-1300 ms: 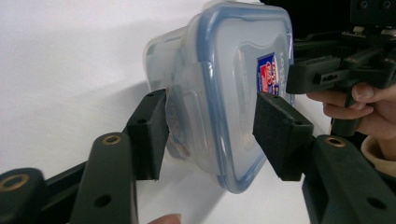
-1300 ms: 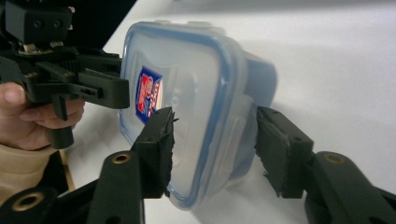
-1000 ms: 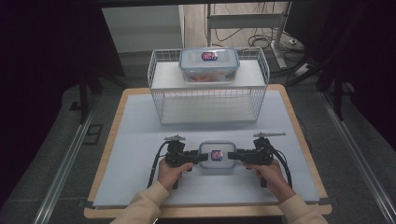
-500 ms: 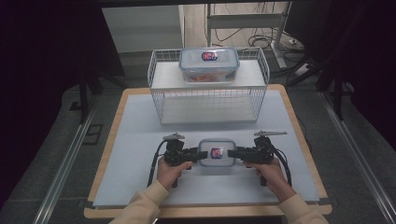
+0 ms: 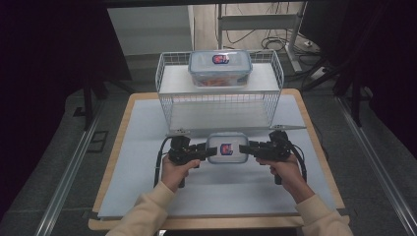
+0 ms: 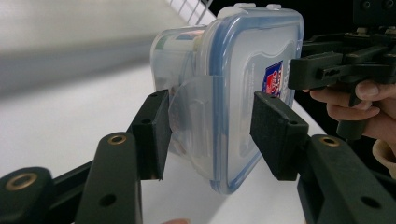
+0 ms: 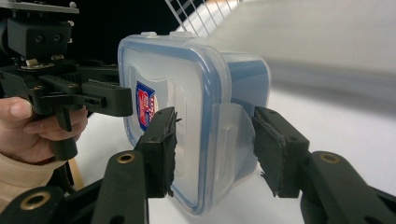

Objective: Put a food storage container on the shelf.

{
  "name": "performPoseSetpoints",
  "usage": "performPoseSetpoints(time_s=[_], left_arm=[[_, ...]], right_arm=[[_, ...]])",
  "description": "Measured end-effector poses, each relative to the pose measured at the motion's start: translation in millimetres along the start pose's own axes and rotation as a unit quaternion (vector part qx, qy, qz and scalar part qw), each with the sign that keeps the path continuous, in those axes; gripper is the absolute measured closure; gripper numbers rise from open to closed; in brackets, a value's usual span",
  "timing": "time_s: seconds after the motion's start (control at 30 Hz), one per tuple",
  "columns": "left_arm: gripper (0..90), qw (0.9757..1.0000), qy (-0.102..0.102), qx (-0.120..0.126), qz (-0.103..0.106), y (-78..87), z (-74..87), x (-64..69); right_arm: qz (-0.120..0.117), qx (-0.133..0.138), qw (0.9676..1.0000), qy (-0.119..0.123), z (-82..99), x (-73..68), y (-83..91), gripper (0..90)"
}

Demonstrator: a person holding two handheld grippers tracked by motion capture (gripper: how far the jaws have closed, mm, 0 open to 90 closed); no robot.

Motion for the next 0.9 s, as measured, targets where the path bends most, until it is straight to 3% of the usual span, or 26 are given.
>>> performPoseSetpoints(time_s=[0.43,0.9], left_arm=[[49.4,0.9977,-0.046,0.051,-0.005,28.9,-74.5,17.4],[49.5,0.9936,-0.07,0.088,-0.007,52.6,-152.9,24.6]], right_arm=[[-0.002,0.045,0.9976,0.052,-74.8,-26.3,20.5,50.8],[0.0,0.068,0.9929,0.098,-160.4,-46.6,33.5,50.7]])
Point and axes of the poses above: each handheld gripper's, and its own axes: y roughly backward along the jaws, z roughly out of its underside, x roughly to its right, the point moved 1 cm from there along -y, roughly forward along the jaws, and after that the axes turned 4 degrees about -z, right-handed, at the moved point
